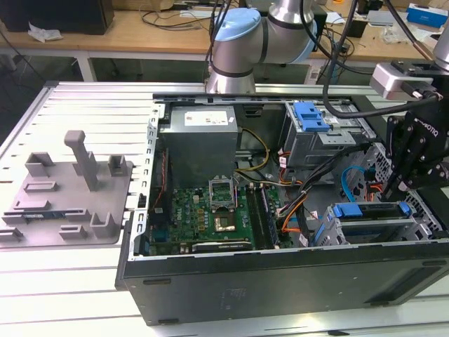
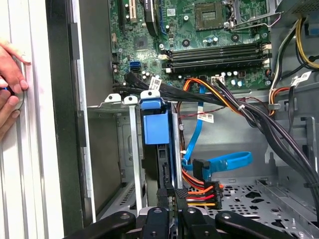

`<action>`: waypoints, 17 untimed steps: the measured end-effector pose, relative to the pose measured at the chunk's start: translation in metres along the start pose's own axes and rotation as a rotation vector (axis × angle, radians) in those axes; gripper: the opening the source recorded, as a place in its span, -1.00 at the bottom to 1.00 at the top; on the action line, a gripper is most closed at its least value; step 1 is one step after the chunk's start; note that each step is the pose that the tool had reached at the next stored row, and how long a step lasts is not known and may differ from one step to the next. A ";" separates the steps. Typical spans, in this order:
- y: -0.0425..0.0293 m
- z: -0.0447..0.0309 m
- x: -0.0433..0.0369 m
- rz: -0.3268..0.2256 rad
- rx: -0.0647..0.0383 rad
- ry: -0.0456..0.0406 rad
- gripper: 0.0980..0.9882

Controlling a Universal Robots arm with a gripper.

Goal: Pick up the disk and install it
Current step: 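Insert the first disk wire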

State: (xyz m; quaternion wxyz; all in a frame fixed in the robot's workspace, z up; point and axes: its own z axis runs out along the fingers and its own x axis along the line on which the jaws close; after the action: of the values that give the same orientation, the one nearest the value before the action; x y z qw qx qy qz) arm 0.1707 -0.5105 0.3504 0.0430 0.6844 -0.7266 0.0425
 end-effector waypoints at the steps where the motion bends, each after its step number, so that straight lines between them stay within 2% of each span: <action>1: 0.0000 0.0004 0.0000 0.000 0.000 0.0000 -0.85; 17: 0.0000 0.0051 0.0005 0.000 0.000 0.0000 -0.85</action>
State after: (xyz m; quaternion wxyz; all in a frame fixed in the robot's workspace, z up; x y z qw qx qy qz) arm 0.1707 -0.5116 0.3453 0.0430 0.6844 -0.7266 0.0425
